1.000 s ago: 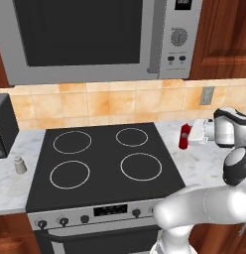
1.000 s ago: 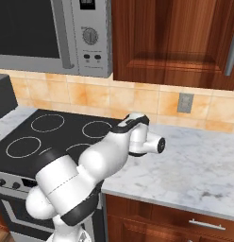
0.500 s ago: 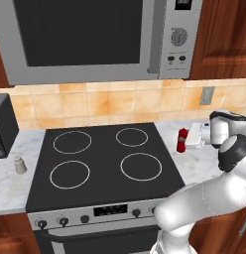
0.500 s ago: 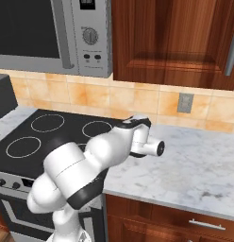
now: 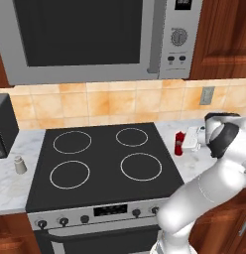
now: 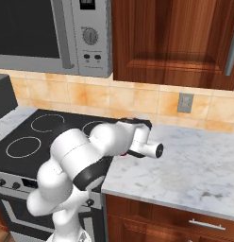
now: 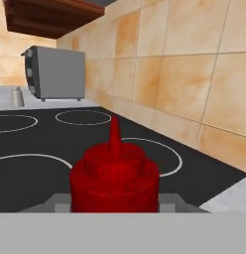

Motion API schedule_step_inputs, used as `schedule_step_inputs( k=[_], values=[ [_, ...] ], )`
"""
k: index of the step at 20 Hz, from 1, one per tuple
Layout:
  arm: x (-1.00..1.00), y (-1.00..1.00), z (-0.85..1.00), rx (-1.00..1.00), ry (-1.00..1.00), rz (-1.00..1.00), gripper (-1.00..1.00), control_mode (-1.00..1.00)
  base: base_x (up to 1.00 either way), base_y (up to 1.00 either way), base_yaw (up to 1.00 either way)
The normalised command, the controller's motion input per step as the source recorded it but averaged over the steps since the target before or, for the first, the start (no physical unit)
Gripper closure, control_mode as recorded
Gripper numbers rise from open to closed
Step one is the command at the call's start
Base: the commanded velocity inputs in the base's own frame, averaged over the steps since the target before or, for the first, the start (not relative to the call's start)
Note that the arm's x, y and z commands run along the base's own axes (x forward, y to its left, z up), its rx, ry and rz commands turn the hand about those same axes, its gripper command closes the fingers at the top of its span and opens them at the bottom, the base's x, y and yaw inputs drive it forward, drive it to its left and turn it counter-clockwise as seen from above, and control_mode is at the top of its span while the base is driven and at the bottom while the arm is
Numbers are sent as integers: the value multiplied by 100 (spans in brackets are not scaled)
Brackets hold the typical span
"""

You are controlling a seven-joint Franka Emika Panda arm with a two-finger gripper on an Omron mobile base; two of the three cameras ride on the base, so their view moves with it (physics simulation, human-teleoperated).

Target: Collect the paprika, ketchup, and shaker from the cabinet and place them next to the stove.

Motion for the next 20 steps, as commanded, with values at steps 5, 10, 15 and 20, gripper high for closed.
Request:
schedule_step_inputs(
  k=[5, 10, 15, 20],
  values=[
    [15, -14, -29, 0, 0, 6, 100, -100, 0, 0, 0],
    [12, -17, -28, 0, 0, 7, 100, -100, 0, 0, 0],
    [6, -10, -31, 0, 0, 6, 100, -100, 0, 0, 0],
    [-1, 0, -31, 0, 0, 4, -100, -100, 0, 0, 0]
  ],
)
